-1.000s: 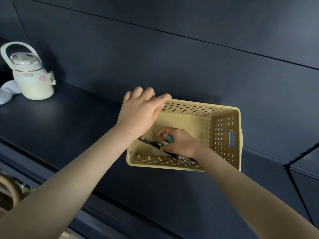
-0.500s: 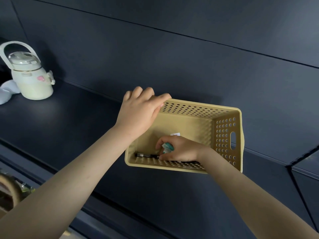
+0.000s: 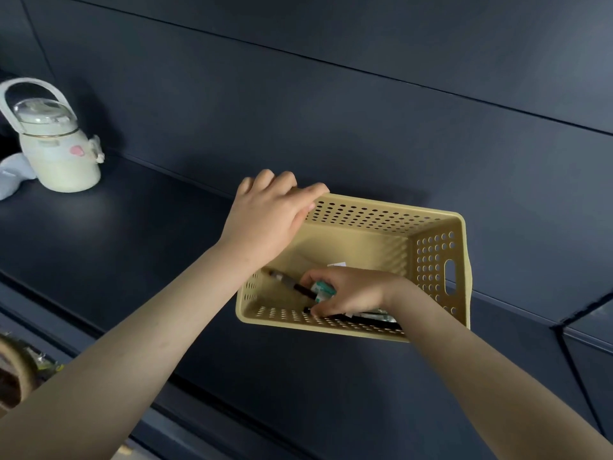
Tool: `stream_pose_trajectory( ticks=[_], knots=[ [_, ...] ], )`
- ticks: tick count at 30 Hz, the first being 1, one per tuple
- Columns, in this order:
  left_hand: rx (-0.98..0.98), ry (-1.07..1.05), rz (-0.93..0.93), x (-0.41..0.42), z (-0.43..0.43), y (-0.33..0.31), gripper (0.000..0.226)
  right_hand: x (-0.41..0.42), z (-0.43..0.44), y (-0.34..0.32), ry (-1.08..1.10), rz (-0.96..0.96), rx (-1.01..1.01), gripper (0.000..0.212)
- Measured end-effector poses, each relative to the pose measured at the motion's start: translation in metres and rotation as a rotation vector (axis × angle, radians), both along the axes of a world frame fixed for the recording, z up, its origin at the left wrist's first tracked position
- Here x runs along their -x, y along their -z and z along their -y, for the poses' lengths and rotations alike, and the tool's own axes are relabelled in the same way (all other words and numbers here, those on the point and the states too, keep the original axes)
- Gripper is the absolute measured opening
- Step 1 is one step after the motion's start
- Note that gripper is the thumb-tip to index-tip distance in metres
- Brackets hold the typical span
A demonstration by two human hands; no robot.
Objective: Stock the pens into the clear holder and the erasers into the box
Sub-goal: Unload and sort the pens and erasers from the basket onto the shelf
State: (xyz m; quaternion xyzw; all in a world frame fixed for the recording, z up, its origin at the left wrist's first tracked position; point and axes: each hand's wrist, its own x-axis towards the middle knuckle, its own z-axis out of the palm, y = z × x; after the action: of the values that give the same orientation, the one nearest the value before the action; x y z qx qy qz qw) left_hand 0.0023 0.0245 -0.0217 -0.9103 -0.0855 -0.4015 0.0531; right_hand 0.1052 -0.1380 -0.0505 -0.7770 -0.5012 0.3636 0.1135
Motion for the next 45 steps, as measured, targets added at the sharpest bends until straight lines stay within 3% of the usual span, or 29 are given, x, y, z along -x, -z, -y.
stream_pose_trajectory(
  ticks=[8,17,22,26,29,34,41,45],
  knots=[
    [0.006,0.027,-0.054,0.0,-0.002,-0.003,0.033,-0.006,0.003,-0.006,0.006,-0.088,-0.016,0.023],
    [0.057,0.025,-0.144,-0.002,-0.004,-0.007,0.036,-0.03,0.041,-0.026,0.179,-0.212,-0.286,0.024],
    [0.133,0.014,-0.193,-0.007,-0.008,-0.006,0.038,-0.04,0.071,-0.04,0.283,-0.285,-0.522,0.025],
    [0.13,-0.019,-0.19,-0.011,-0.008,-0.005,0.032,-0.036,0.079,-0.042,0.479,-0.344,-0.862,0.021],
    [0.05,-0.058,-0.2,-0.013,-0.005,-0.002,0.034,-0.036,0.078,-0.033,0.611,-0.38,-1.037,0.022],
    [-0.146,-0.125,-0.19,-0.013,0.002,0.004,0.046,-0.031,0.075,-0.026,0.696,-0.328,-1.124,0.022],
    [-0.357,0.028,-0.152,-0.006,0.03,0.003,0.057,-0.027,0.081,-0.015,0.838,-0.391,-1.134,0.018],
    [-0.451,0.142,-0.281,-0.01,0.044,0.008,0.053,-0.025,0.082,-0.016,0.827,-0.396,-1.151,0.018]
  ],
)
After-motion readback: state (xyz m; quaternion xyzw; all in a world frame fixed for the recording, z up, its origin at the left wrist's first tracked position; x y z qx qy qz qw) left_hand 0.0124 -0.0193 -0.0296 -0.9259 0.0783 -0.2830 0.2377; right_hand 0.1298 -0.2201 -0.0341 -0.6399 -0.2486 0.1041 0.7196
